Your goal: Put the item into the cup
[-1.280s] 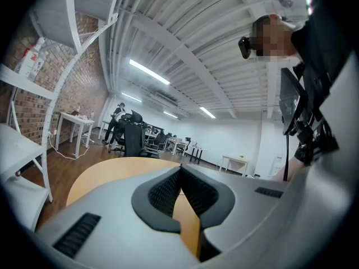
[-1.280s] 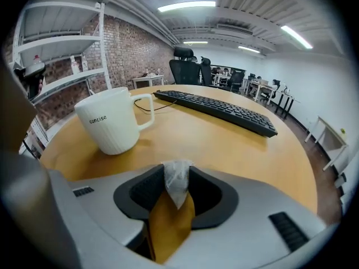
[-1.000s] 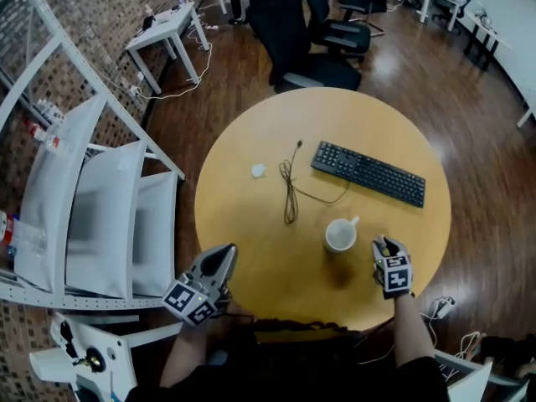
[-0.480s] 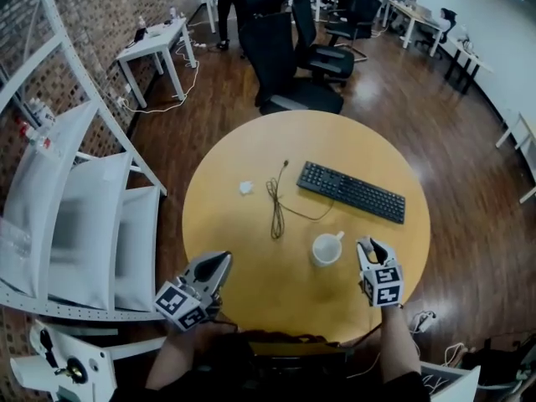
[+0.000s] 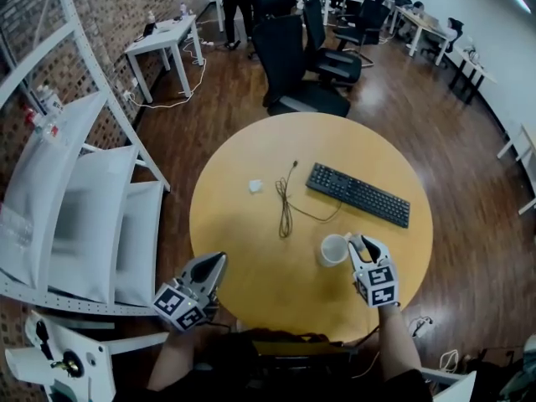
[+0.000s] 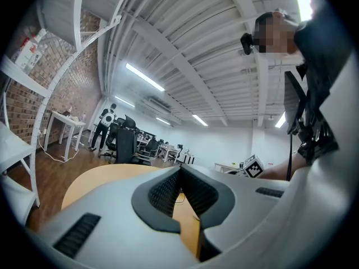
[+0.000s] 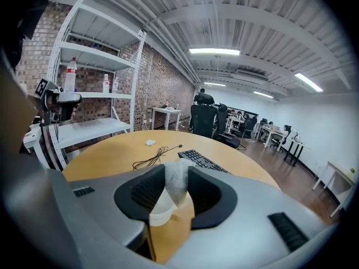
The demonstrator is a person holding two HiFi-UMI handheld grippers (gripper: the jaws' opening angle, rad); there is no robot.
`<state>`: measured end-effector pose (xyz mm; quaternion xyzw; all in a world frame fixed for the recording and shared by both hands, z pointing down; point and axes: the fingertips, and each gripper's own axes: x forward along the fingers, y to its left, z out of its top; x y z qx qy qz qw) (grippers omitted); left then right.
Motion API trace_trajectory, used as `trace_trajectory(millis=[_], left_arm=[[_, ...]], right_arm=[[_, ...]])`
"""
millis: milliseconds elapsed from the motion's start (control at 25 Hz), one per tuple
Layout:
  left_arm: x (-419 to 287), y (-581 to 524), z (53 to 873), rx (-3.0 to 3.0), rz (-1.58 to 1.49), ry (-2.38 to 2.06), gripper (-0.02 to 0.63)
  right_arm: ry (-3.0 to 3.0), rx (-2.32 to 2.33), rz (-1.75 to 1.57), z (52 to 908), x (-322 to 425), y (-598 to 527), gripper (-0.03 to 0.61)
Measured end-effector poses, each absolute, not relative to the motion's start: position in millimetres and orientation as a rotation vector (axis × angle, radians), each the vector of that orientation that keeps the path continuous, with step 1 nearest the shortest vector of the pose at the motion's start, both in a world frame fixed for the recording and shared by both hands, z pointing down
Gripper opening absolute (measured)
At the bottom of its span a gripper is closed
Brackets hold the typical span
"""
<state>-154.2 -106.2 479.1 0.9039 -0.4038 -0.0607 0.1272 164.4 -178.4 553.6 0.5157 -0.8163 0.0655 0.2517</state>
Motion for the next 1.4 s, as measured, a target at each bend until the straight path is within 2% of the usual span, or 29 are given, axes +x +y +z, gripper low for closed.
trace_trajectory(millis=[360,560,640,1120,1160,1240,1400], left_arm=[[-173.2,-100.6,483.8,2.593,-0.201,-1.225,-0.006],[-172.6,-97.8,485.0,2.584,-0.193,-1.229,-0.006],[-172.3,-97.9,484.6,2.583,-0.190,-1.228,-0.006],[-165.7,-104.3,480.4,2.610,-0.187,-1.202,-0.006],[-164.7,-105.7,478.9,2.616,-0.188,-1.197,-0.006],[-161.5,-108.8,475.6,2.630,-0.198,-1.182,-0.006],[-152.1,-113.8,473.4,2.657,-0.200,-1.140,-0.006]], right_arm=[[-2.254,1.333,0.163,553.7,137.4,-182.7,0.126],[-2.262,1.338,0.171,555.1,137.5,-183.2,0.143],[-2.275,1.328,0.183,553.5,136.2,-182.3,0.178],[-2.364,1.444,0.217,535.9,151.2,-175.9,0.178],[-2.388,1.478,0.209,525.7,153.0,-172.5,0.175],[-2.446,1.561,0.201,504.1,159.7,-163.7,0.084],[-2.514,1.775,0.272,477.9,192.2,-145.3,0.041]])
